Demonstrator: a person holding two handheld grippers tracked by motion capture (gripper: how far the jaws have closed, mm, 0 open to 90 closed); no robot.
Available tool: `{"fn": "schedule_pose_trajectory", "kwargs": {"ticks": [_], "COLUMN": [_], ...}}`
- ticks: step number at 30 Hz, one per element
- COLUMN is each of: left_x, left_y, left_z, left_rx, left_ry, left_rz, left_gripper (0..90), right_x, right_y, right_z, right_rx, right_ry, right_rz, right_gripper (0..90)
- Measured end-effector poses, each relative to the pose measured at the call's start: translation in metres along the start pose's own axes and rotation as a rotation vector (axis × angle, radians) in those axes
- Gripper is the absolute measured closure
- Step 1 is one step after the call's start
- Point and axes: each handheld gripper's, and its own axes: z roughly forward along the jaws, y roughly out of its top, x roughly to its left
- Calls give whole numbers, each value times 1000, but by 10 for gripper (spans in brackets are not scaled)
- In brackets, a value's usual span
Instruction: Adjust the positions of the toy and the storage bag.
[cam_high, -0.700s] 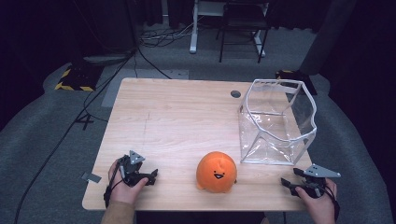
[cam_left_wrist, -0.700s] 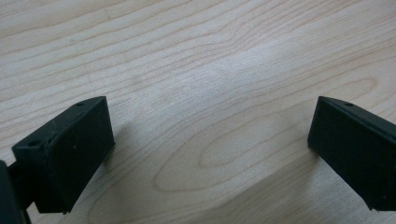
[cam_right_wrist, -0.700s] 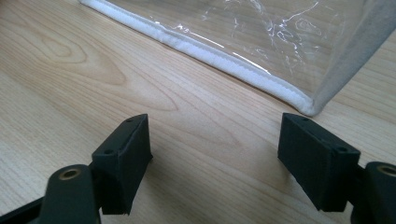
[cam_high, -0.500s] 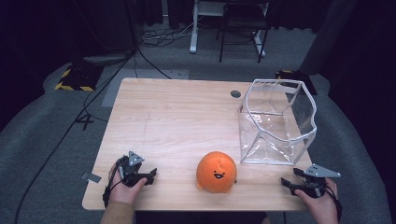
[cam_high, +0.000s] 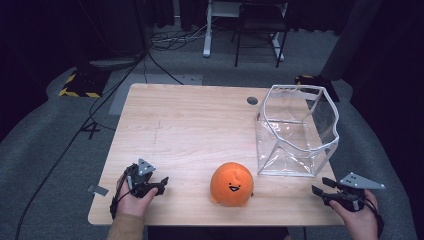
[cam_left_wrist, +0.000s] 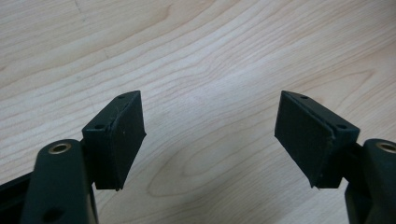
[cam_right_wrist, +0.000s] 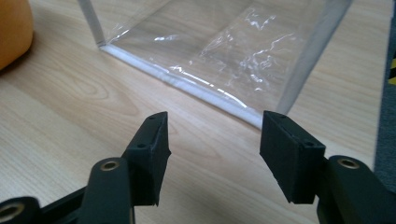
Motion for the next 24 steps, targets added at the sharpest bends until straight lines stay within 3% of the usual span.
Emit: {"fn": "schedule_pose_trajectory", "kwargs": {"ticks": [8, 15, 21, 24], "left_x": [-4, -4, -5, -6], "left_y": [9, 9, 9, 9], "left_z": [-1, 0, 0, -1], "left_rx": [-22, -23, -22, -21], "left_ry": [-17, -17, -20, -20], "left_rz": [9, 6, 12, 15], "left_gripper": [269, 276, 275, 274], "right_x": [-17, -30, -41, -44], "right_y": [25, 44, 53, 56], "right_z": [-11, -10, 1, 7], "right_rx": [-24, -12, 14, 28], "right_ry": [-36, -56, -39, -7], "right_rz": [14, -7, -1, 11], "right_gripper": [435, 457, 562, 680]}}
